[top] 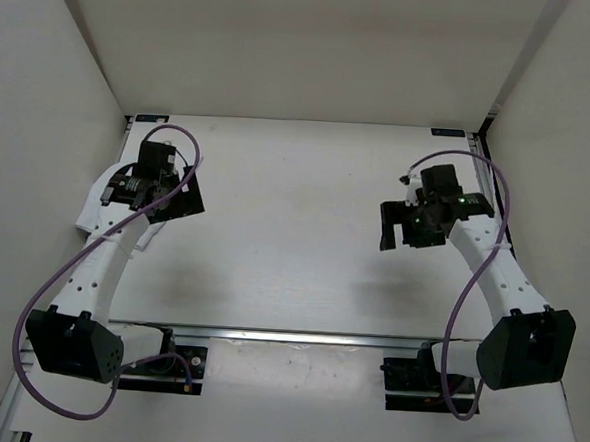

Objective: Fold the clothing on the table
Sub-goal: Grab the skirt from the pile

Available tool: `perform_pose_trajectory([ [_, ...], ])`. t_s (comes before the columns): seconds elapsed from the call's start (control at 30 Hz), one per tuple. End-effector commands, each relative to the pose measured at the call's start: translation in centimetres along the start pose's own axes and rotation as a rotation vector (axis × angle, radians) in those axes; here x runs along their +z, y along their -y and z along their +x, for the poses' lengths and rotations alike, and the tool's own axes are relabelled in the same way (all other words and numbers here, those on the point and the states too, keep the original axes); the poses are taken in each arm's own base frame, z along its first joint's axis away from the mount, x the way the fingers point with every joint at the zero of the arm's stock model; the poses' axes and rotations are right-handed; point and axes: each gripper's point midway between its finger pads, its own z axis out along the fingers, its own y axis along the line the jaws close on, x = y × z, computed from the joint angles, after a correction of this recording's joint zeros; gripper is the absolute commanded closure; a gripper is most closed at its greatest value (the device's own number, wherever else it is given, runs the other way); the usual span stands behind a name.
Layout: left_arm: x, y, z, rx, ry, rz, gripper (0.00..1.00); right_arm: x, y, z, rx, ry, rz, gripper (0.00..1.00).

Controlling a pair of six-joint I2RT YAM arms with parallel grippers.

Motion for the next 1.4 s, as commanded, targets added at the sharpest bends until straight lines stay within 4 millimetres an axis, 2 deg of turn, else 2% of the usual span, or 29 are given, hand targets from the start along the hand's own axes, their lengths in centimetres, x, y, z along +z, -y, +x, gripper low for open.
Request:
perform_pose_trajectory([
  [0.0,-1.1,-4.2,-2.3,-0.102,0.109,-0.214,0.01,-2.8,0.6,-5.4,0.103,0.139,-0.046,0.00],
  [0.07,-1.3,-5.0,-1.8,-0.116,0.097,-0.224,0.01,-3.3,-1.1,-7.5,0.026,0.180,-0.139,0.01],
  [0.1,-1.5,-5.5,-1.5,-0.132,0.104,-0.217,0.02,-2.8,-2.2,-7.8,-0.073,0.173,-0.167,0.01],
  [0.17,-1.3,-5.3,-1.1,-0.129,0.117,-0.172,0.02,-1.3,-2.2,-8.1,-0.199,0.137,-0.051,0.01],
  [0.27,-1.4,-5.6,-0.1,-0.180,0.117,-0.148,0.01,-1.2,-6.0,-9.2,-0.358,0.186,-0.129,0.01],
  [0.3,-1.5,-6.9,0.4,-0.225,0.115,-0.188,0.02,-1.2,-7.4,-9.3,-0.391,0.203,-0.130,0.01],
  [0.33,-1.5,-7.9,0.7,-0.282,0.120,-0.224,0.02,-0.7,-7.6,-10.2,-0.422,0.230,-0.103,0.01],
  [0.4,-1.7,-9.2,1.1,-0.362,0.128,-0.285,0.01,-0.3,-10.0,-11.4,-0.522,0.285,-0.096,0.01],
  [0.47,-1.6,-10.3,0.9,-0.381,0.134,-0.332,0.01,-0.2,-11.6,-13.8,-0.617,0.365,-0.083,0.01],
  [0.53,-1.1,-12.0,0.9,-0.420,0.129,-0.411,0.02,0.1,-12.8,-15.0,-0.681,0.405,-0.084,0.01],
  [0.57,-0.7,-12.7,1.2,-0.453,0.116,-0.450,0.05,0.2,-13.7,-15.8,-0.721,0.437,-0.096,0.01],
  [0.6,0.1,-13.6,1.2,-0.491,0.100,-0.482,0.08,0.3,-13.7,-16.3,-0.732,0.444,-0.095,0.01],
  [0.63,1.1,-14.5,1.7,-0.545,0.062,-0.489,0.15,0.4,-13.6,-17.2,-0.743,0.464,-0.084,0.00],
  [0.67,2.1,-13.9,1.4,-0.572,0.058,-0.444,0.18,0.6,-13.5,-18.0,-0.738,0.469,-0.087,0.01],
  [0.7,3.5,-14.2,2.2,-0.599,0.015,-0.440,0.19,0.9,-12.6,-18.5,-0.712,0.459,-0.094,0.01],
  [0.73,5.0,-14.8,3.5,-0.623,-0.033,-0.462,0.19,1.0,-12.7,-19.2,-0.676,0.449,-0.132,0.01],
  [0.77,5.9,-15.1,3.7,-0.657,-0.040,-0.451,0.14,1.5,-11.6,-20.2,-0.614,0.432,-0.151,0.00],
  [0.8,7.2,-15.3,4.9,-0.687,-0.084,-0.445,0.04,1.4,-10.0,-20.8,-0.567,0.429,-0.146,0.01],
  [0.83,8.2,-15.6,6.1,-0.731,-0.132,-0.455,0.03,1.6,-9.7,-21.2,-0.547,0.424,-0.180,0.01],
  [0.9,9.8,-15.6,6.4,-0.765,-0.152,-0.444,0.01,1.6,-6.7,-22.5,-0.474,0.442,-0.178,0.01],
  [0.93,10.7,-14.8,6.1,-0.746,-0.153,-0.434,0.01,1.5,-5.3,-22.9,-0.450,0.446,-0.184,0.01],
  [0.97,10.9,-14.9,6.2,-0.741,-0.156,-0.452,0.02,1.4,-4.8,-23.3,-0.431,0.450,-0.196,0.01],
  [1.03,12.5,-13.9,5.9,-0.712,-0.176,-0.438,0.01,1.3,-2.0,-23.6,-0.376,0.451,-0.184,0.01],
  [1.07,12.8,-13.8,5.8,-0.717,-0.178,-0.438,0.01,1.4,-1.5,-23.4,-0.366,0.441,-0.188,0.01],
  [1.13,13.8,-13.6,6.0,-0.700,-0.201,-0.462,0.01,1.5,0.6,-23.3,-0.311,0.430,-0.181,0.01],
  [1.23,14.5,-13.3,5.1,-0.701,-0.179,-0.459,0.01,1.4,2.1,-23.4,-0.259,0.431,-0.200,0.01],
  [1.27,14.4,-13.5,4.9,-0.699,-0.172,-0.463,0.02,1.8,2.4,-23.3,-0.252,0.420,-0.197,0.01],
  [1.37,14.3,-13.7,3.3,-0.714,-0.101,-0.455,0.04,1.8,3.5,-23.6,-0.232,0.424,-0.184,0.01],
])
